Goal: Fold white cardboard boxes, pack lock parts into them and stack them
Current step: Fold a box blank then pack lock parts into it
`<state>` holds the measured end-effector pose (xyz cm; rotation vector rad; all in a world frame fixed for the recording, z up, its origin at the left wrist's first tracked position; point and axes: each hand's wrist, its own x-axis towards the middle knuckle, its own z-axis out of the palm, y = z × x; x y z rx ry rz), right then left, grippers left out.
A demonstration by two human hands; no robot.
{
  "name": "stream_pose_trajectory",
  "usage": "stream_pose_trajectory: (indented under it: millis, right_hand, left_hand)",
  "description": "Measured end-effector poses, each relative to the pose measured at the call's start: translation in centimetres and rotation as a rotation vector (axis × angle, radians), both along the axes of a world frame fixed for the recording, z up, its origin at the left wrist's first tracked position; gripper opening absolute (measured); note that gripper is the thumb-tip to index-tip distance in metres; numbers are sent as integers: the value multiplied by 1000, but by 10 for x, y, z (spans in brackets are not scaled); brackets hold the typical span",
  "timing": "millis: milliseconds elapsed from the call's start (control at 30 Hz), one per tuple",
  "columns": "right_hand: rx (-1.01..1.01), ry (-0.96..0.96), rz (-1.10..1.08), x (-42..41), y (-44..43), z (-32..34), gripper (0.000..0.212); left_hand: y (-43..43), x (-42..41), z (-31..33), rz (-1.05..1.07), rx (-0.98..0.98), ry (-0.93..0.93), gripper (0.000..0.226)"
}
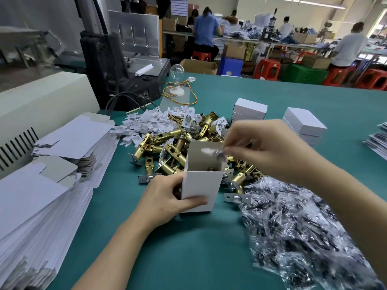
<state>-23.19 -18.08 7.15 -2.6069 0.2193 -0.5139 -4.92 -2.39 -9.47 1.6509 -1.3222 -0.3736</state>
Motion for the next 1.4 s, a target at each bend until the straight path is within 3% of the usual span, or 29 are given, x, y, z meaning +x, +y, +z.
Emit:
stream_pose_trajectory:
  millis: [67, 133, 233, 367, 433, 500, 600, 700, 833, 1067, 1300, 1400]
  right_hand:
    - [-332, 106, 27, 13, 12, -1, 4]
    - [-541, 157, 36, 24, 24, -1, 15]
    - [-637, 223, 3, 39, 36, -2, 25]
    - [-647, 249, -73, 52, 43, -10, 15]
    - [-569, 216, -94, 52, 41, -17, 13]
    - [-336, 157, -90, 48, 35, -21, 11]
    - [23, -85, -139, 35, 18, -23, 9]
    - [189, -298, -296, 19, 5, -39, 5]
    - [269, -268, -345, 15, 13, -78, 8]
    - [352, -318, -324, 35, 12, -104, 30]
    - [364, -386, -214, 36, 12, -112, 9]
    - [365, -381, -168, 32, 13, -114, 3]
  left_hand:
    - [1, 0, 0, 6, -4, -12, 52]
    - [1, 0, 0, 11, -5, -15, 49]
    - [1, 0, 2, 19, -1, -23, 47]
    - [1, -1, 3, 21, -1, -17, 45]
    - [1, -1, 3, 23, 7, -12, 44]
    - [1, 0, 3, 30, 13, -12, 44]
    - [-1, 0, 2, 74, 2, -12, 50]
    - [-2, 2, 2, 202, -71, -14, 55]
    - [-2, 2, 7, 344, -196, -18, 50]
    - [-1, -3, 12, 345, -243, 1, 53]
    - [0, -6, 17, 293, -302, 45, 20]
    - [1, -9, 20, 283, -325, 59, 19]
